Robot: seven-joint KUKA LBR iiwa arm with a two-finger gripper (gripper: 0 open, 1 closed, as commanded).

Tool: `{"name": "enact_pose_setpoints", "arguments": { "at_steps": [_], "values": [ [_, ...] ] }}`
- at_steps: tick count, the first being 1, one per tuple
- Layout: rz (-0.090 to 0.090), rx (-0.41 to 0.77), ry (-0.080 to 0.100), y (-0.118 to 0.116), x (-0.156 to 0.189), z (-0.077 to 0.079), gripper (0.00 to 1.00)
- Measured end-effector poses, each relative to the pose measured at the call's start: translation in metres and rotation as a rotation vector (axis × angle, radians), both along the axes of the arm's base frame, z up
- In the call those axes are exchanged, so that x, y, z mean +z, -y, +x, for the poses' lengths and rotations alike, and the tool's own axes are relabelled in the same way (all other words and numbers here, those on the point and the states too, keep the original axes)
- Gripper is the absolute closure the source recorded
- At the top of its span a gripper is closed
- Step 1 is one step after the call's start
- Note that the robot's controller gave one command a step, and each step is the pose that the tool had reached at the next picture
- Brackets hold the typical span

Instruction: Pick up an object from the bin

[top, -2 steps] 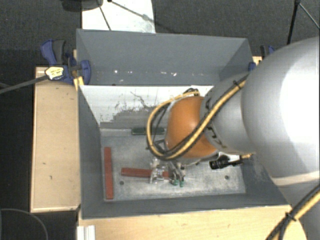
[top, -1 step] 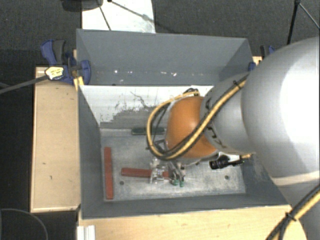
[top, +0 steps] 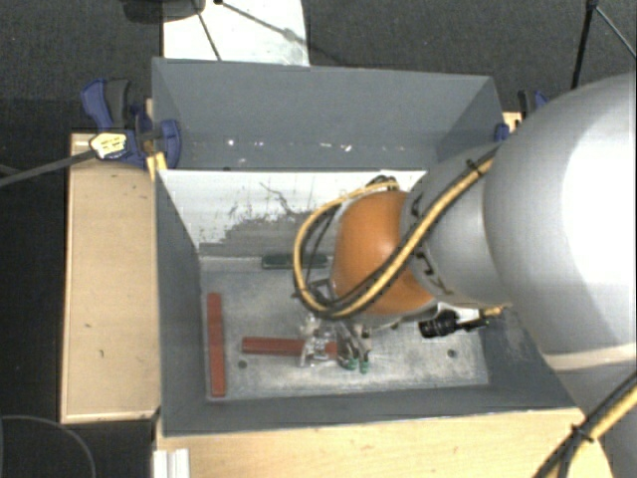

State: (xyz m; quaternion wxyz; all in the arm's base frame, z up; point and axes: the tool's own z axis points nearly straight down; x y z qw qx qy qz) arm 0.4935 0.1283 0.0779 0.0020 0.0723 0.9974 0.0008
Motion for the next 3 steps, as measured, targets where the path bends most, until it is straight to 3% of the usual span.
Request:
{"name": "enact_pose_setpoints", "arguments": {
  "at_steps": [1, 3],
  "values": [
    [-0.003, 0.0, -0.012, 0.001, 0.019, -0.003, 1.0],
    [-0.001, 0.002, -0.003, 0.0, 0.059, 0.0, 1.0]
  ]
}}
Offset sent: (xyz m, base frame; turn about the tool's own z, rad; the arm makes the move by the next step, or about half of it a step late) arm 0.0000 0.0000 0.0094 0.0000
